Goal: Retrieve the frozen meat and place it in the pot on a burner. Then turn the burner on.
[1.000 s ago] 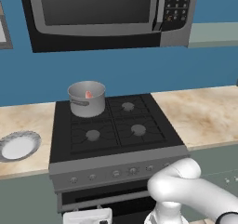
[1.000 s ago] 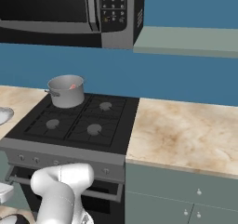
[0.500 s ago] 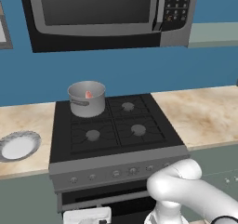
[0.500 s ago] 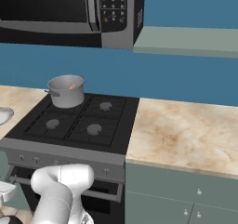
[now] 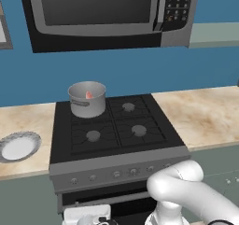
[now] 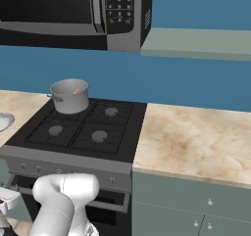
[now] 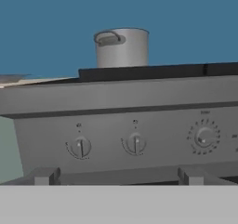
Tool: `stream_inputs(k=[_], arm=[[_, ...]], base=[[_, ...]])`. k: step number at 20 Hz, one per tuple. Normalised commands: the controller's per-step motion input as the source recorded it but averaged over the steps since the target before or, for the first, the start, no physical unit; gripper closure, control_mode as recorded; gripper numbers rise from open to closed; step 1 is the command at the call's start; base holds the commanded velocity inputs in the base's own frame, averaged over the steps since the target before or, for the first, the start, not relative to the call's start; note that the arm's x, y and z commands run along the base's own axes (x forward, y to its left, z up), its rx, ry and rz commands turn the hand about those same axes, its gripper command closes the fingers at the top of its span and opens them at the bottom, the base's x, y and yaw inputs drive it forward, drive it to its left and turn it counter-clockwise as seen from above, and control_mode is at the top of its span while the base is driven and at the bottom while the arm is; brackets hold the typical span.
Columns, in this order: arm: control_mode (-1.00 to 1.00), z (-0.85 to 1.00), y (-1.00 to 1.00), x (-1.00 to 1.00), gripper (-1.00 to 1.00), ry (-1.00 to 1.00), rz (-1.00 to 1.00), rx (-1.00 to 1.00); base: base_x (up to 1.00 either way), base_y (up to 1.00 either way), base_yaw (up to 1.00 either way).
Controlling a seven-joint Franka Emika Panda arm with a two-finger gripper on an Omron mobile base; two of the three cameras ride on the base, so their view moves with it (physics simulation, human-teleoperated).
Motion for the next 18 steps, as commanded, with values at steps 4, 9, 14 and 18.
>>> stream_inputs(k=[4, 9, 14, 18], arm=[[-1.0, -0.09, -0.04, 0.26, -1.0, 0.0, 0.0, 0.0], [-1.0, -0.1, -0.07, 0.15, -1.0, -0.02, 0.0, 0.0], [-1.0, -0.05, -0.15, 0.09, -1.0, -0.04, 0.0, 0.0], [-1.0, -0.01, -0.17, 0.11, -1.0, -0.01, 0.0, 0.0]], base=[[0.0, 0.0, 0.0], [0.0, 0.0, 0.0], [0.0, 0.0, 0.0], [0.0, 0.0, 0.0]])
